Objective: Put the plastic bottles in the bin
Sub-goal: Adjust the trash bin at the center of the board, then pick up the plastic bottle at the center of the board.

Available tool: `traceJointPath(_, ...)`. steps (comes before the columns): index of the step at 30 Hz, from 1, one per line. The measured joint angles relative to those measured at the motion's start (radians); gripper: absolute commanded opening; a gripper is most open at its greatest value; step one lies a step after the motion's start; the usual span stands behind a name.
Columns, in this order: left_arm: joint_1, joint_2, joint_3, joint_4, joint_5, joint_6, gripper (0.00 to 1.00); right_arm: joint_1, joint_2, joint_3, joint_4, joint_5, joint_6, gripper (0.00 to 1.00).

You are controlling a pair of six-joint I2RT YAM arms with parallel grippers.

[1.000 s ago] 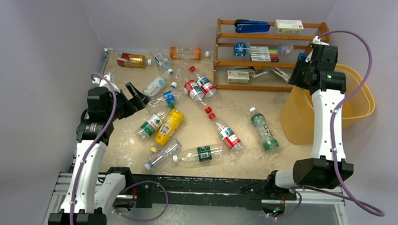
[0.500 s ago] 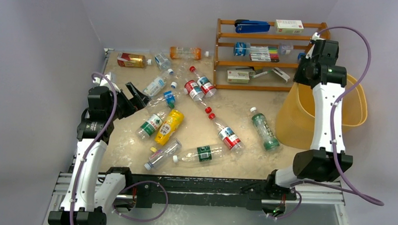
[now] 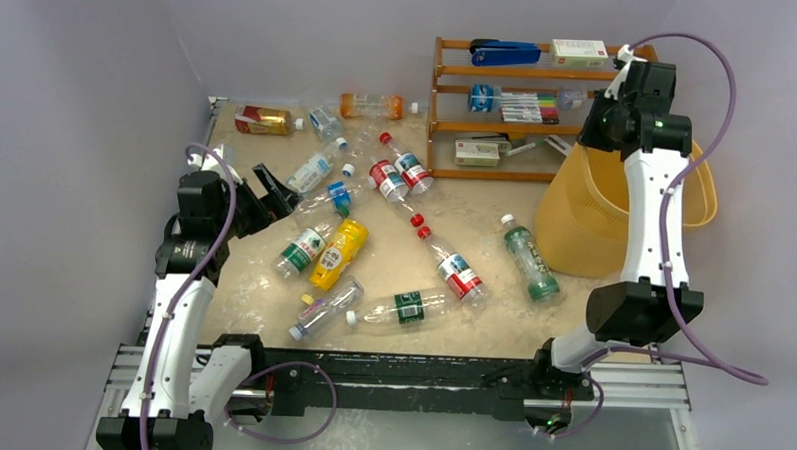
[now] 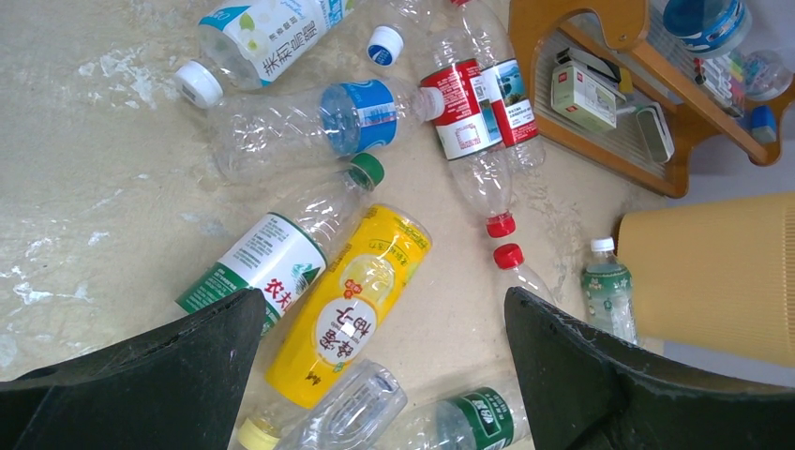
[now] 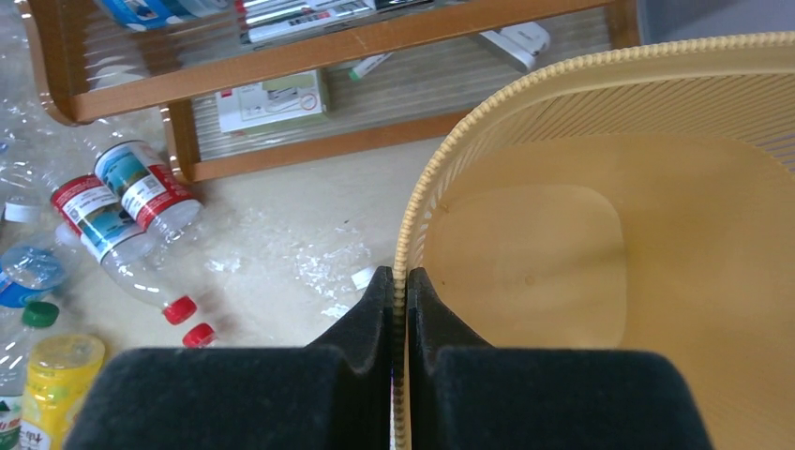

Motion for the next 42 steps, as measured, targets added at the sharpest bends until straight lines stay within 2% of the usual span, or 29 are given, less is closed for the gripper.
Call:
traceJointPath(8, 0.000, 0.006, 0.000, 0.000, -0.006, 0.006, 0.99, 0.134, 0.032, -0.019, 0.057, 0.010, 0.024, 0.00)
traceJointPath(13, 0.000, 0.006, 0.000, 0.000, -0.012, 0.007, 0.99, 0.164, 0.031, -0.040, 0.100, 0.011, 0.050, 0.02)
traceJointPath(14, 0.000, 0.006, 0.000, 0.000, -0.013, 0.007, 0.99, 0.164, 0.031, -0.041, 0.106, 0.011, 0.055, 0.09)
traceJointPath(15, 0.000, 0.006, 0.000, 0.000, -0.014, 0.007, 0.99, 0.164, 0.031, -0.042, 0.112, 0.011, 0.061, 0.22)
traceJointPath(16, 0.000, 0.006, 0.000, 0.000, -0.014, 0.007, 0.99, 0.164, 0.031, -0.043, 0.117, 0.012, 0.067, 0.30)
traceJointPath(24, 0.000, 0.006, 0.000, -0.001, -0.019, 0.008, 0.99, 0.174, 0.022, -0.032, 0.131, 0.005, 0.103, 0.56)
traceJointPath(30, 0.000, 0.005, 0.000, -0.004, -0.019, 0.010, 0.99, 0.175, -0.015, 0.030, 0.108, 0.022, 0.087, 0.98)
traceJointPath(36, 0.000, 0.005, 0.011, -0.026, -0.024, 0.016, 0.99, 0.226, -0.151, 0.032, 0.097, 0.027, 0.068, 1.00)
traceJointPath(42, 0.000, 0.005, 0.028, -0.038, -0.030, 0.016, 0.99, 0.415, -0.302, -0.052, 0.110, 0.026, 0.076, 1.00)
